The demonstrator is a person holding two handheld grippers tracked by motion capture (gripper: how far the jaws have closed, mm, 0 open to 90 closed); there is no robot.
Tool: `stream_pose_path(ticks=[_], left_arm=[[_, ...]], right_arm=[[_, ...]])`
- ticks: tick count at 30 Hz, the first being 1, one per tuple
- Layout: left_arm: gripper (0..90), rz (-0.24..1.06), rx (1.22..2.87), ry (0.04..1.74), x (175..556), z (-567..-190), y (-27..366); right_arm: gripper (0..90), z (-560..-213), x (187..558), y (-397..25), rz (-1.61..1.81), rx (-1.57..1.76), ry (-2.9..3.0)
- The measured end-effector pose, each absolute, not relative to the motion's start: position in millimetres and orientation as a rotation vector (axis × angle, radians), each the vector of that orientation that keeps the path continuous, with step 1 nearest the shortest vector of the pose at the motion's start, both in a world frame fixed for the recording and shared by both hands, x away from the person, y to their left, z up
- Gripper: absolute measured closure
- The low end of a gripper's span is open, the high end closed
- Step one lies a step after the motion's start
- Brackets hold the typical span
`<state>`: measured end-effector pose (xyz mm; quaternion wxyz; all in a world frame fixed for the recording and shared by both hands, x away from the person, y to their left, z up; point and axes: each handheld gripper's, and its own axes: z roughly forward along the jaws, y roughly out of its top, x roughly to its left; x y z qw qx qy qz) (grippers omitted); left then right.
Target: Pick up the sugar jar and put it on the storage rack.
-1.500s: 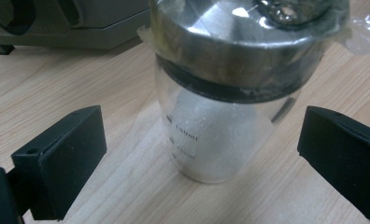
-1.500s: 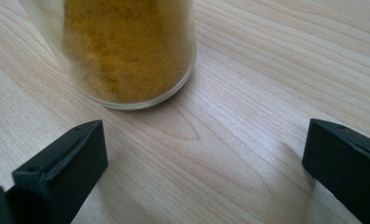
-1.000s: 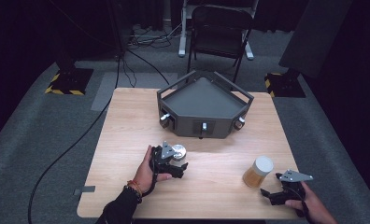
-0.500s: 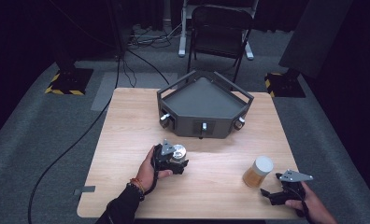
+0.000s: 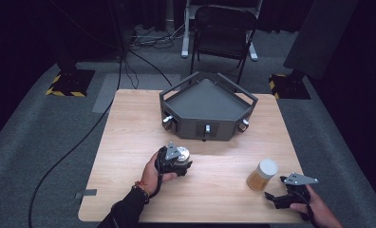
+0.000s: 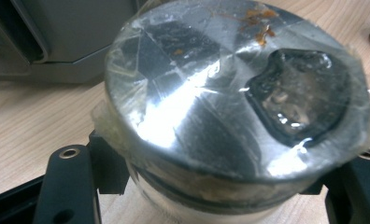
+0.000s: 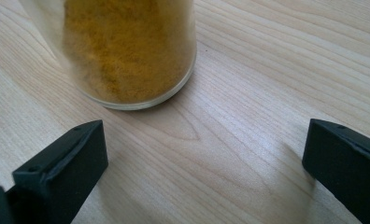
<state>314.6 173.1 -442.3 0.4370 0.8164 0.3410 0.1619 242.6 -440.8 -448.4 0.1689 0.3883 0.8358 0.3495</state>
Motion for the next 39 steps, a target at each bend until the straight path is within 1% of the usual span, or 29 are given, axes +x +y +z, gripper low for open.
stream_pose_path(ticks=[3,9,20,26,30,39], left_arm=[[30.1,0.399,2.031,0.851,317,-441,175],[30.2,0.405,2.031,0.798,320,-435,180],[30.4,0.432,2.001,0.792,324,-415,178],[30.4,0.436,1.971,0.802,327,-406,177],[30.4,0.386,1.929,0.831,335,-403,177],[30.4,0.421,1.916,0.833,338,-393,167]], right_arm=[[0.0,-448,242,-441,0.992,1.105,2.376],[0.0,-448,242,-441,0.993,1.106,2.375],[0.0,-448,242,-441,0.992,1.105,2.376],[0.0,-448,242,-441,0.992,1.106,2.375],[0.0,-448,242,-440,0.99,1.109,2.373],[0.0,-448,242,-440,0.99,1.11,2.372]])
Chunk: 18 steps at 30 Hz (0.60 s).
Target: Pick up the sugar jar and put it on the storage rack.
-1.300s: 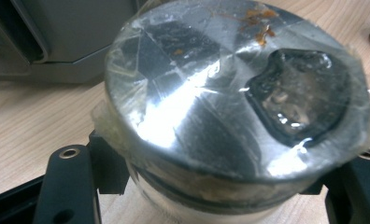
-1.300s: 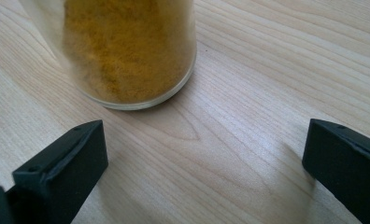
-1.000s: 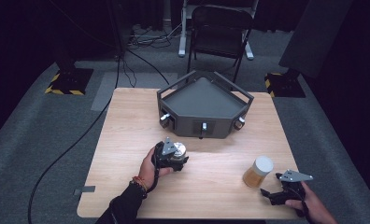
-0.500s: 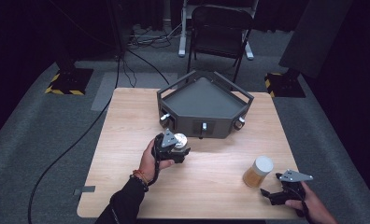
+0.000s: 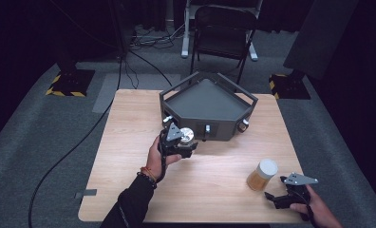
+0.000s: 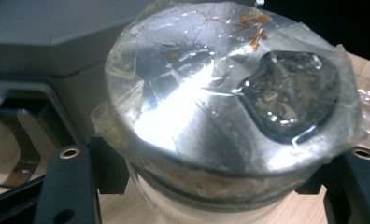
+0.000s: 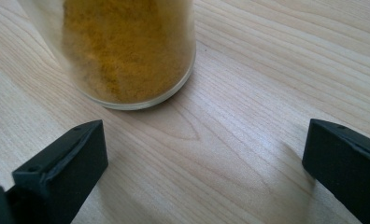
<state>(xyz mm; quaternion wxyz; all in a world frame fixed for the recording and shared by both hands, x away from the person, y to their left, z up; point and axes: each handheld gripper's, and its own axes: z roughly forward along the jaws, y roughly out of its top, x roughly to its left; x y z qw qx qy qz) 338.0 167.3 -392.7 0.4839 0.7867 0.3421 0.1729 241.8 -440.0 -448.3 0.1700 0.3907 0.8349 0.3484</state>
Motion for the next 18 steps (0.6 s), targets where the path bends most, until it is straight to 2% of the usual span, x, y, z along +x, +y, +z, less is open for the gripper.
stream_pose_path(ticks=[18], left_arm=[[30.5,0.479,1.871,0.827,347,-355,154]], right_arm=[[0.0,-448,242,-440,0.991,1.112,2.371]])
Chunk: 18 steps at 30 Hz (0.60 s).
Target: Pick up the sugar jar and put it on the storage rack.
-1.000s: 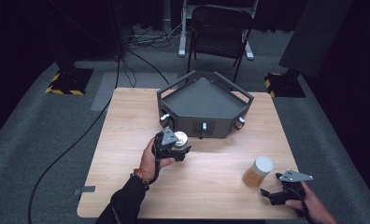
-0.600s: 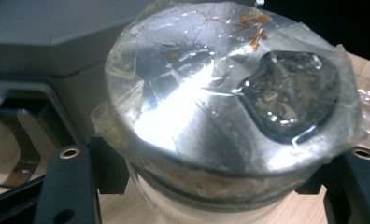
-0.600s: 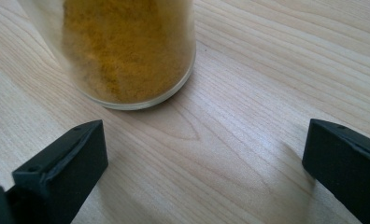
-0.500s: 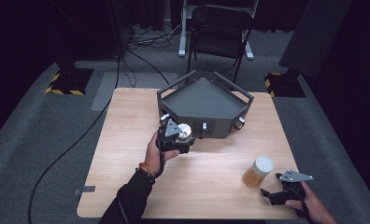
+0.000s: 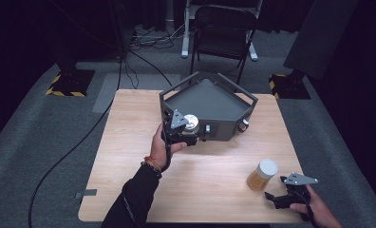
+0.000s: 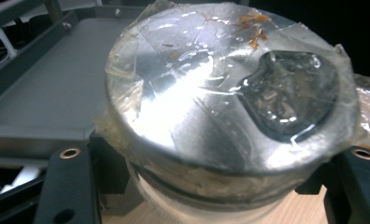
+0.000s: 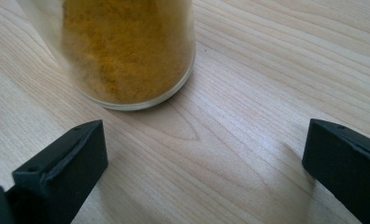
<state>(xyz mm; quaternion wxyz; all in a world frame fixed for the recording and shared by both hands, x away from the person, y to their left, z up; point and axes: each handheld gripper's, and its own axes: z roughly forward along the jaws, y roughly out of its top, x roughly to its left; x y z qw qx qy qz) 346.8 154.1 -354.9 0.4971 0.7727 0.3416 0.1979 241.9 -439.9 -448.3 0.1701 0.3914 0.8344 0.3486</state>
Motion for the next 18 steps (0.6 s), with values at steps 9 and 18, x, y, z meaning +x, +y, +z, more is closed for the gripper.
stream_pose_path(ticks=[9,18], left_arm=[[30.5,0.511,1.834,0.834,357,-340,154],[30.5,0.544,1.818,0.83,365,-326,152]], right_arm=[[0.0,-448,242,-440,0.991,1.114,2.37],[0.0,-448,242,-440,0.99,1.113,2.37]])
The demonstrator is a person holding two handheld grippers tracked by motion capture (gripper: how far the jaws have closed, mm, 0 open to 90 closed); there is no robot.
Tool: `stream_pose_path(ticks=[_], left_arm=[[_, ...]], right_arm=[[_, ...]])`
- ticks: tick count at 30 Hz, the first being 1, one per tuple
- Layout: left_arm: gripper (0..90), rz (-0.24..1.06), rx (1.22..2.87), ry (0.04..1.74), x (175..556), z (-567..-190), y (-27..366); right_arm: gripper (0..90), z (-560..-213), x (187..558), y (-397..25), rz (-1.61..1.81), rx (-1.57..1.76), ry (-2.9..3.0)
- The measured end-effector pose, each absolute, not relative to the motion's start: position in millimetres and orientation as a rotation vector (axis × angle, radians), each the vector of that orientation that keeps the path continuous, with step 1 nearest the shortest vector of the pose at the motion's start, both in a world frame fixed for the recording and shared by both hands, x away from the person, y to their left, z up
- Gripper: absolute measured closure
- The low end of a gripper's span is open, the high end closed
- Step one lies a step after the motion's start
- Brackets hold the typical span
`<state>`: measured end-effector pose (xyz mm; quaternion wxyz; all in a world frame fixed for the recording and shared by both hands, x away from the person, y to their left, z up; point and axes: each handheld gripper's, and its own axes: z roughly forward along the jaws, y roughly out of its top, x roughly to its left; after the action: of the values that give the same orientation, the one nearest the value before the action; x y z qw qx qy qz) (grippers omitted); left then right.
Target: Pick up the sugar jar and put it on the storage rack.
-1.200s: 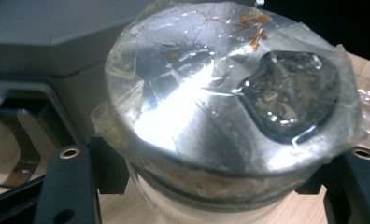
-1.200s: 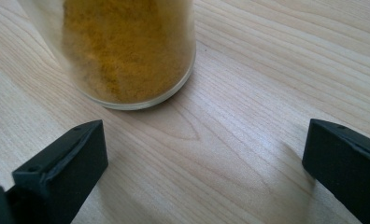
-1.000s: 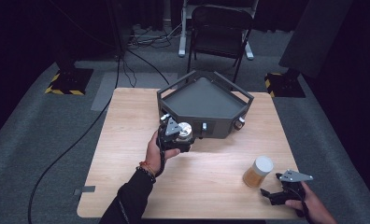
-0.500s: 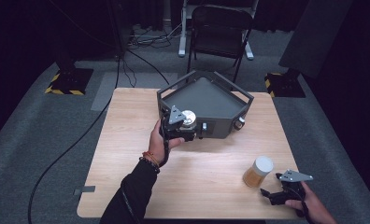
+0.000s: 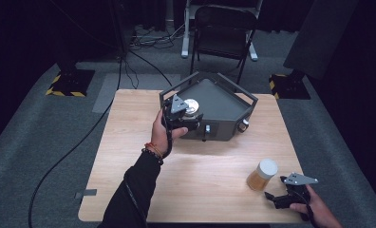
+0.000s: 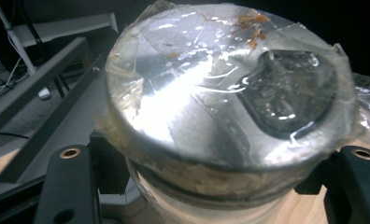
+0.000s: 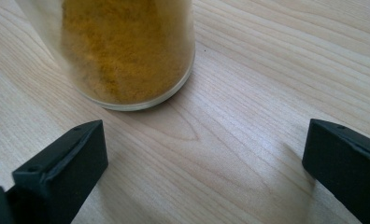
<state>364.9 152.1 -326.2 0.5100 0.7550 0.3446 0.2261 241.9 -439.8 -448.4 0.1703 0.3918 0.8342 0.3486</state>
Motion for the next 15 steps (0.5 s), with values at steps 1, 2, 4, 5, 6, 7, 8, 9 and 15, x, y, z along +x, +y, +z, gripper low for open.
stream_pose_path(ticks=[1,2,4,5,6,7,8,9,15], left_arm=[[30.5,0.549,1.82,0.828,366,-324,151],[30.4,0.557,1.823,0.831,368,-322,150],[30.5,0.57,1.824,0.834,371,-318,149],[30.5,0.573,1.813,0.836,373,-318,149],[30.5,0.569,1.805,0.841,375,-317,149],[30.4,0.584,1.803,0.848,379,-314,145],[30.5,0.584,1.803,0.848,379,-314,145],[30.5,0.589,1.803,0.851,381,-312,144],[30.5,0.604,1.81,0.858,393,-307,135]], right_arm=[[0.0,-448,242,-440,0.99,1.113,2.37],[0.0,-448,242,-440,0.99,1.114,2.369],[0.0,-448,242,-440,0.99,1.114,2.369],[0.0,-448,242,-440,0.99,1.114,2.369],[0.0,-448,242,-440,0.99,1.115,2.369],[0.0,-448,242,-440,0.99,1.115,2.369],[0.0,-448,242,-440,0.99,1.115,2.369],[0.0,-448,242,-440,0.99,1.115,2.369],[0.0,-448,242,-440,0.99,1.116,2.368]])
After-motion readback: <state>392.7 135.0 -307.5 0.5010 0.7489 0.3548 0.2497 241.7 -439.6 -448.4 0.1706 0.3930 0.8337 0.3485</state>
